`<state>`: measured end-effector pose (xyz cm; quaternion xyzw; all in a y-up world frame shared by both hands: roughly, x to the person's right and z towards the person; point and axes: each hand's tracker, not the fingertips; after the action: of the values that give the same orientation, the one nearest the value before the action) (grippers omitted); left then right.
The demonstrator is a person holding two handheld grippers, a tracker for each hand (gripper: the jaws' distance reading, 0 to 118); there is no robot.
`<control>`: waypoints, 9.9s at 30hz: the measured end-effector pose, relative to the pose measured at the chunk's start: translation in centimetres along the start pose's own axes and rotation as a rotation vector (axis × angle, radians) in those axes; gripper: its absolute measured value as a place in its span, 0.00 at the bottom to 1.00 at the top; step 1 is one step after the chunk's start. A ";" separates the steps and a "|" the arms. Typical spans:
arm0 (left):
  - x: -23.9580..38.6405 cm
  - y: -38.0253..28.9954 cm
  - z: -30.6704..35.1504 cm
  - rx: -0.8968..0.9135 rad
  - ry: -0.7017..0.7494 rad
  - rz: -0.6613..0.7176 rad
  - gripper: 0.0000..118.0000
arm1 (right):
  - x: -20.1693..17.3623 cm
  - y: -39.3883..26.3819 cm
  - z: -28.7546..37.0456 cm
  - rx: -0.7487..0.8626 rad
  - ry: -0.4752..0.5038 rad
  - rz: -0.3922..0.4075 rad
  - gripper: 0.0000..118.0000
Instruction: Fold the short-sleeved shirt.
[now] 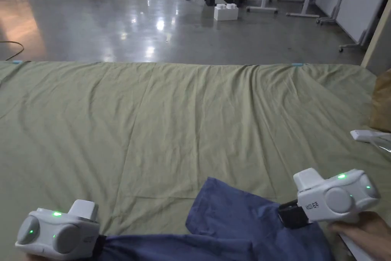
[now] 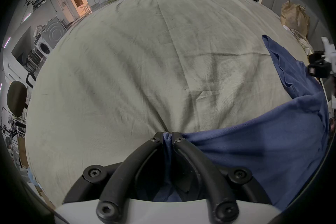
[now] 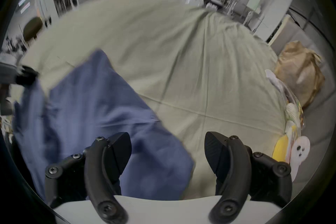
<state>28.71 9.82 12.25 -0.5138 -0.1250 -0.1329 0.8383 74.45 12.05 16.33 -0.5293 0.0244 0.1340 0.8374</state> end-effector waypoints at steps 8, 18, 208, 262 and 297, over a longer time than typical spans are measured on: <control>-1.0 -0.4 1.0 0.023 -0.041 0.019 0.06 | -1.8 -2.6 1.6 0.069 0.074 0.043 0.02; -6.6 -5.3 22.9 0.513 -0.232 0.209 0.05 | -0.4 -8.8 19.6 0.505 0.030 -0.179 0.02; -4.7 -25.2 11.9 0.303 -0.054 0.267 0.10 | -6.6 -27.6 11.0 0.269 0.051 -0.547 0.18; 2.0 -22.9 37.7 1.057 0.079 0.061 0.00 | -13.2 -23.5 32.3 0.941 -0.064 -0.365 0.01; -6.1 -10.5 4.2 0.249 0.105 0.265 0.12 | -13.3 -27.9 25.8 0.586 -0.007 -0.425 0.00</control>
<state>19.04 9.53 20.67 -0.4104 -0.0278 -0.0316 0.9109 66.04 21.21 54.60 -0.2597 -0.0519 -0.0539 0.9628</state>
